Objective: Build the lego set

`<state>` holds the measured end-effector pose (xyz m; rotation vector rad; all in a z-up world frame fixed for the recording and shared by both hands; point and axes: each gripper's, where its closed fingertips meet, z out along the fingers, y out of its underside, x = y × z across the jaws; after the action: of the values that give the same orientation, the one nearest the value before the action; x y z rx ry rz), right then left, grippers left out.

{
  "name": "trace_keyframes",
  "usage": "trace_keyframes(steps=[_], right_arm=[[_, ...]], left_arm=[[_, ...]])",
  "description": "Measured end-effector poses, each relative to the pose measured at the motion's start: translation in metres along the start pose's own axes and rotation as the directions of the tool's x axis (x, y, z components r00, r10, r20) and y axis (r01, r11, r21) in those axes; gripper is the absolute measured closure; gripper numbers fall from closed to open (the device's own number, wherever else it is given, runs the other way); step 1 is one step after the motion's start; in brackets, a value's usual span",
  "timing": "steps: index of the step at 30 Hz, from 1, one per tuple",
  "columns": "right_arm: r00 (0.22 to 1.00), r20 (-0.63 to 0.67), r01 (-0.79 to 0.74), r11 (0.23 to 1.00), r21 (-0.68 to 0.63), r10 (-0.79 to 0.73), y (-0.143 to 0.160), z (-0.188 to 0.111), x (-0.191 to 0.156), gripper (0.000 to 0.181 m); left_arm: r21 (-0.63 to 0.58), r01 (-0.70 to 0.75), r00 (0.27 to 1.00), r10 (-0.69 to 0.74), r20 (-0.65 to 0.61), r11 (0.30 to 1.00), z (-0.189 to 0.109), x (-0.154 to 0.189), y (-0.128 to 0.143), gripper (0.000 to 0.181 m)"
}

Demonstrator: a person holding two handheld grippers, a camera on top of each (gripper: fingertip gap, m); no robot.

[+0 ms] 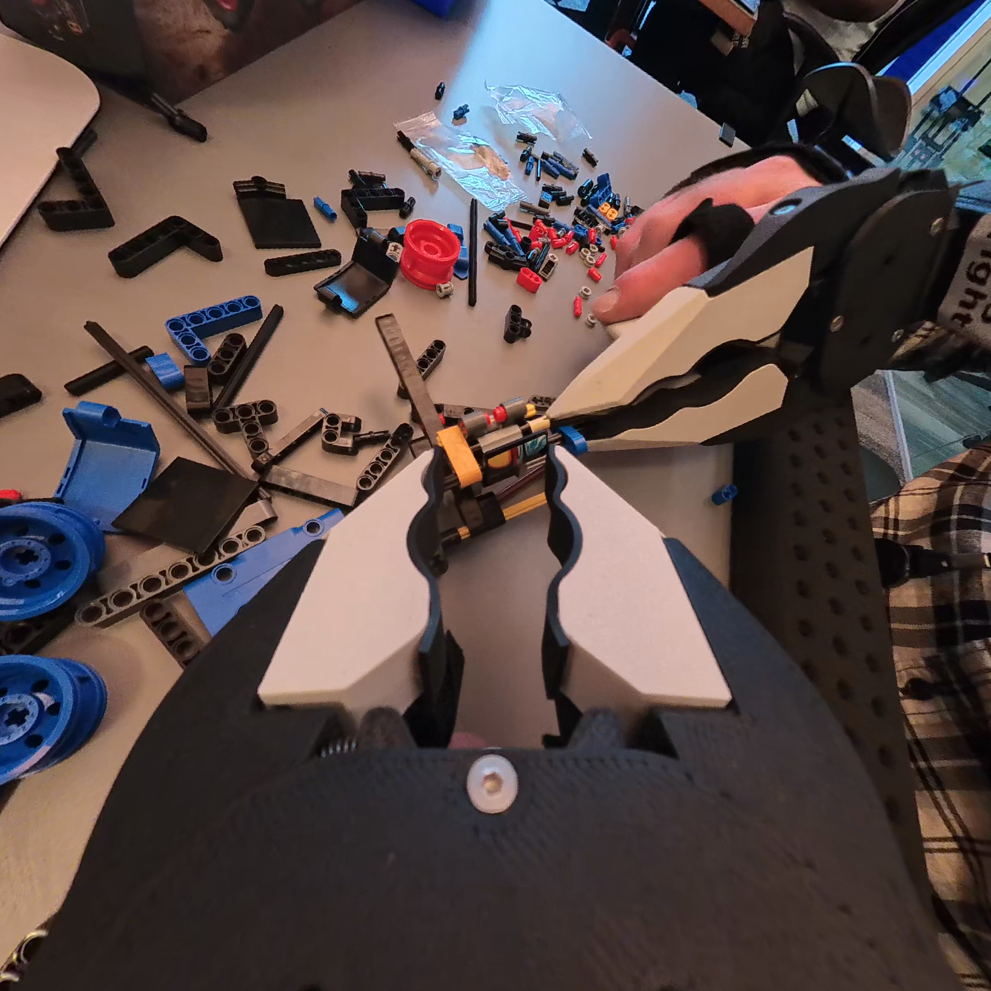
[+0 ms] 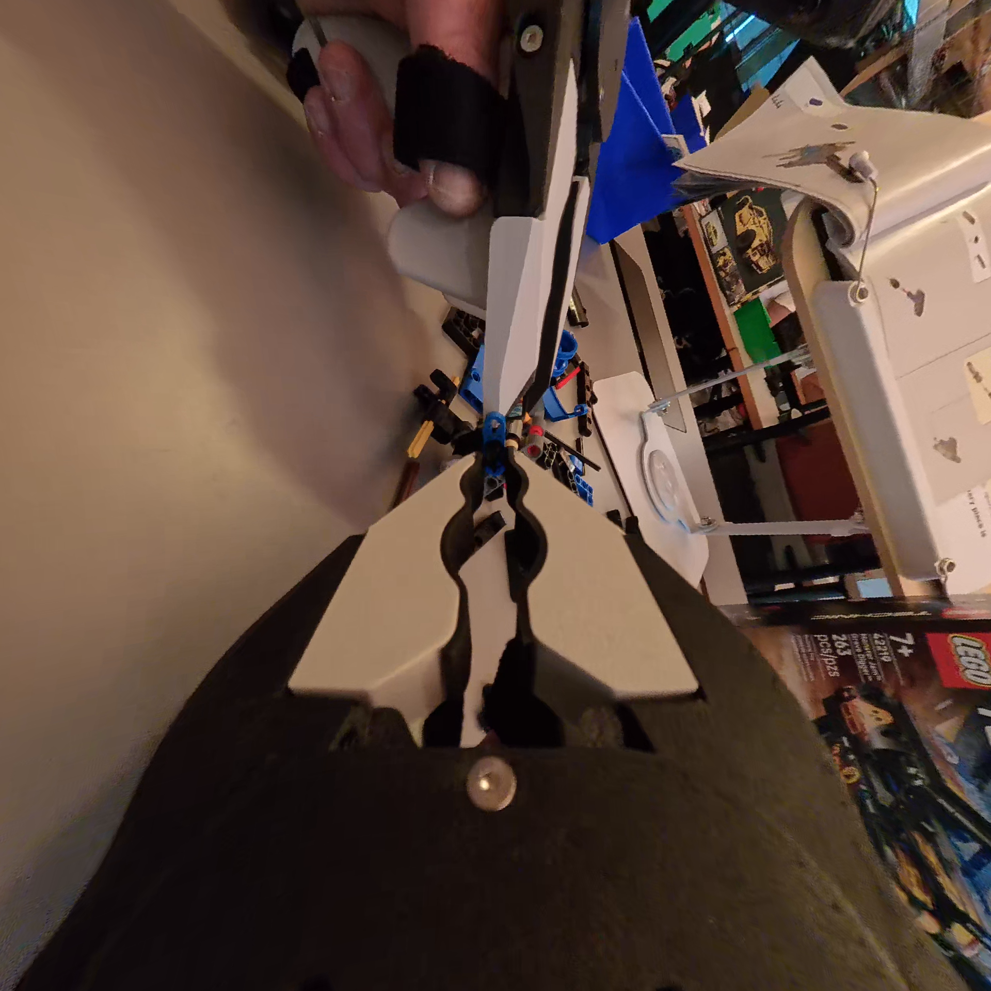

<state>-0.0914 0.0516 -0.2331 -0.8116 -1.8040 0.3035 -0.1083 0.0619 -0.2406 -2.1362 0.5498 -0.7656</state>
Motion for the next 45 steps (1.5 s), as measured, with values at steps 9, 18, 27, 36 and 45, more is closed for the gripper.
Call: trace_keyframes(steps=[9, 18, 27, 36, 45], right_arm=[[0.999, 0.006, 0.044, 0.999, 0.023, -0.044, 0.0, -0.01, 0.0, 0.178], [0.996, 0.002, 0.091, 0.995, 0.049, -0.091, -0.001, -0.021, 0.001, 0.178], [0.984, -0.018, 0.175, 0.985, 0.003, -0.174, 0.007, -0.022, 0.005, 0.177], [0.947, -0.032, 0.319, 0.946, -0.054, -0.321, 0.007, -0.018, 0.003, 0.177], [0.907, -0.057, 0.411, 0.906, -0.097, -0.418, 0.006, -0.017, 0.007, 0.177]], left_arm=[[0.003, 0.0, 1.0, 0.0, -0.008, 1.0, 0.0, 0.001, 0.0, 0.147], [0.012, 0.021, 0.999, -0.02, -0.036, 1.0, 0.0, 0.003, 0.0, 0.147], [0.01, 0.018, 0.999, -0.017, -0.039, 1.0, 0.001, 0.004, 0.0, 0.147], [0.009, 0.019, 0.999, -0.019, -0.039, 1.0, 0.002, 0.004, -0.001, 0.147], [0.003, 0.011, 1.0, -0.011, -0.028, 1.0, 0.002, 0.004, -0.001, 0.147]])
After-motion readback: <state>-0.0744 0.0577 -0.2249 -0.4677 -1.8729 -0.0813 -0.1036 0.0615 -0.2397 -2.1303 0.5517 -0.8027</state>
